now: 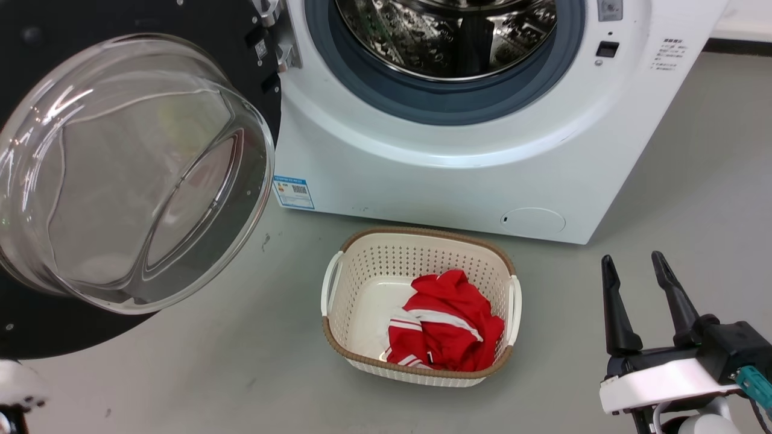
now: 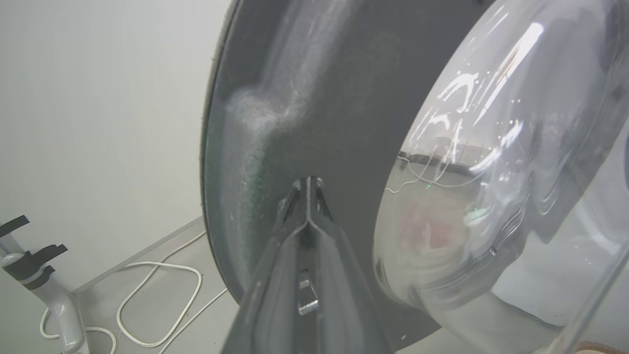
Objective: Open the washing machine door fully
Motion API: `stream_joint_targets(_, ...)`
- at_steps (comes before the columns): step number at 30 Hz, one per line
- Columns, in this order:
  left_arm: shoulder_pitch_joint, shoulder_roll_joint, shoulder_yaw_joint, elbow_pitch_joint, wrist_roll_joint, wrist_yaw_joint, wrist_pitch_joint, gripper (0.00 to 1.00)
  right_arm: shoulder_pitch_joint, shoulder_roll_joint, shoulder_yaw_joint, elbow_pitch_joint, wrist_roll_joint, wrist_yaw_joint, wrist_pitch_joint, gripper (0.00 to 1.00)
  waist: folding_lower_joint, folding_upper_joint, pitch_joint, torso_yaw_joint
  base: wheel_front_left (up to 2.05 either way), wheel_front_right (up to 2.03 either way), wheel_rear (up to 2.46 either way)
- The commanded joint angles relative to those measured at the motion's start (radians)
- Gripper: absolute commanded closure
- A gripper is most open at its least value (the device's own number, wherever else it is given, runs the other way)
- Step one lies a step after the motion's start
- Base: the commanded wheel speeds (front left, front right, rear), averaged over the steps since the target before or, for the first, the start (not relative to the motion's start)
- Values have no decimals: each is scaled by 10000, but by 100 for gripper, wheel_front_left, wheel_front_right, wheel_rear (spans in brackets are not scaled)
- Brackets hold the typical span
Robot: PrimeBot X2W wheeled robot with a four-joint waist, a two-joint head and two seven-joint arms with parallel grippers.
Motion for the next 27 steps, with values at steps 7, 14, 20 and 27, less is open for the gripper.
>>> stream_joint_targets(7, 1576, -1461, 167, -1551, 619, -220, -18, 72, 424, 9, -7, 59, 89, -3, -12, 0, 0, 0, -753, -279, 0, 0, 0)
stream_joint_targets(14, 2532, -2501, -803, -2724, 1178, -599, -19, 0, 701, 9, -102, 49, 80, -3, -13, 0, 0, 0, -1153, -416, 0, 0, 0)
stream_joint_targets(20, 2434, -2744, -2202, -3256, 1605, -748, -19, 0, 724, 9, -100, -45, -54, -3, 43, 0, 0, 0, -1273, -700, 0, 0, 0)
stream_joint_targets(27, 1881, -2789, -3607, -3348, 1798, -898, -19, 0, 682, 9, -147, -275, -247, -3, 172, 0, 0, 0, -1268, -1103, 0, 0, 0)
